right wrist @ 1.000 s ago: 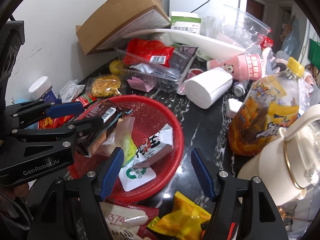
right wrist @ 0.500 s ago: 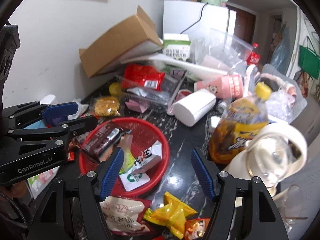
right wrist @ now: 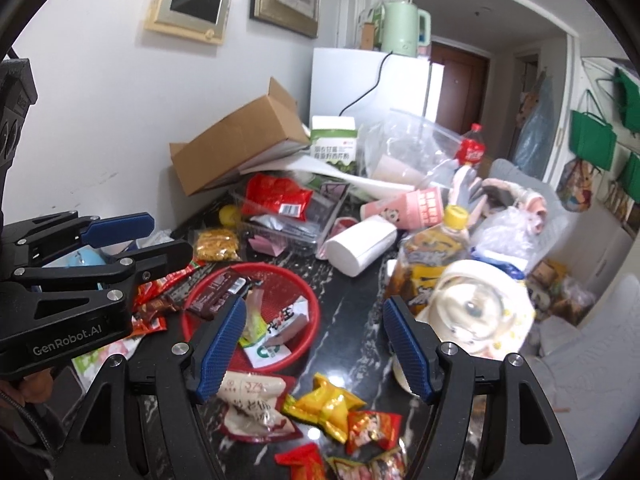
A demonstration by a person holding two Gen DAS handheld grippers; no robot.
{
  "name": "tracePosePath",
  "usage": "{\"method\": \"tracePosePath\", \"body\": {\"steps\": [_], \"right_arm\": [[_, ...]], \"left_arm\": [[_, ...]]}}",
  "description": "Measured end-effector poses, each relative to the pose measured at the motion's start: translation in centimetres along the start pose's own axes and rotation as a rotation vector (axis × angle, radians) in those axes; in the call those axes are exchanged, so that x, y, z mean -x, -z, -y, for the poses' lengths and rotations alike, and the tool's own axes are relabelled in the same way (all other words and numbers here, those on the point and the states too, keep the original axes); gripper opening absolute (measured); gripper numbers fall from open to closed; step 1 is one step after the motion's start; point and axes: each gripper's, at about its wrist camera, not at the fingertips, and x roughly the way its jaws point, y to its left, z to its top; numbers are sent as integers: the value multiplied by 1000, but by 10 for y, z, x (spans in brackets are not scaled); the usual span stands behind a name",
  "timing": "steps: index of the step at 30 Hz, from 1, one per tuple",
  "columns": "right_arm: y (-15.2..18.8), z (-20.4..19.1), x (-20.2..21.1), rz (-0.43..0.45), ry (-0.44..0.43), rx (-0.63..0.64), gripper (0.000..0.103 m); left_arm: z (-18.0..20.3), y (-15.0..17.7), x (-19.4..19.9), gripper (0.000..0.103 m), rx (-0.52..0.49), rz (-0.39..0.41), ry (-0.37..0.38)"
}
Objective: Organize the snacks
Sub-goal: 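Withdraw both tools from the basket toward the remaining snacks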
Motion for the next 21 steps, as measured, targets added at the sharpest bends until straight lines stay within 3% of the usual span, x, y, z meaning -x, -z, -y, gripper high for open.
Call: {"method": "tracePosePath", "body": {"steps": [21], "right_arm": [[59, 17, 85, 20, 124, -59, 75]], "left_arm": [[69, 49, 54, 47, -95, -2, 163]]}}
